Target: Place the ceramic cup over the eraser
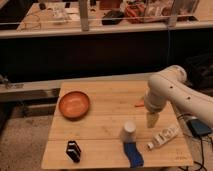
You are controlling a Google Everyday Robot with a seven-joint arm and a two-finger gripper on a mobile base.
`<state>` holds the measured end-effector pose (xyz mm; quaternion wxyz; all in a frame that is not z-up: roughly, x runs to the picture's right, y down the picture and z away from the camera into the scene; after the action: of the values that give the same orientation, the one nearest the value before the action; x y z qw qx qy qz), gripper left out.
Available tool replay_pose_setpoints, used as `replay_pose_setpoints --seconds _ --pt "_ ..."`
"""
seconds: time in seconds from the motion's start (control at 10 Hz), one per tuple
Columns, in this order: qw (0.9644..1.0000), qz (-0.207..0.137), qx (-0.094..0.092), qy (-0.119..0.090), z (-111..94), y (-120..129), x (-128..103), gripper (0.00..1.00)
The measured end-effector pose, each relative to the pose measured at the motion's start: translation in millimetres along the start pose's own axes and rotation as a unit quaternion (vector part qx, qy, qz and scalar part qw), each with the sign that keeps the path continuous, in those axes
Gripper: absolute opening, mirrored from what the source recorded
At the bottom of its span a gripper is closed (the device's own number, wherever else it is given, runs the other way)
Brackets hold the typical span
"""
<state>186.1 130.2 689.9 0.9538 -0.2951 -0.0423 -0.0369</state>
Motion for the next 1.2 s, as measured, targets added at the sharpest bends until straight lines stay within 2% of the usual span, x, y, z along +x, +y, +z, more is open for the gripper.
replay_pose_setpoints --seconds 0.1,0.5,0.9,1.2 --pt "1.0 -0.005 -0.002 -0.005 3 -1 -13 0.8" --pt "0.9994 -0.016 -0.01 -0.028 24 2 -29 0.8" --pt "0.9981 -0.023 -0.017 -0.055 38 2 -59 0.8" --pt "0.9969 -0.024 -0.023 -0.071 52 5 -65 0.8"
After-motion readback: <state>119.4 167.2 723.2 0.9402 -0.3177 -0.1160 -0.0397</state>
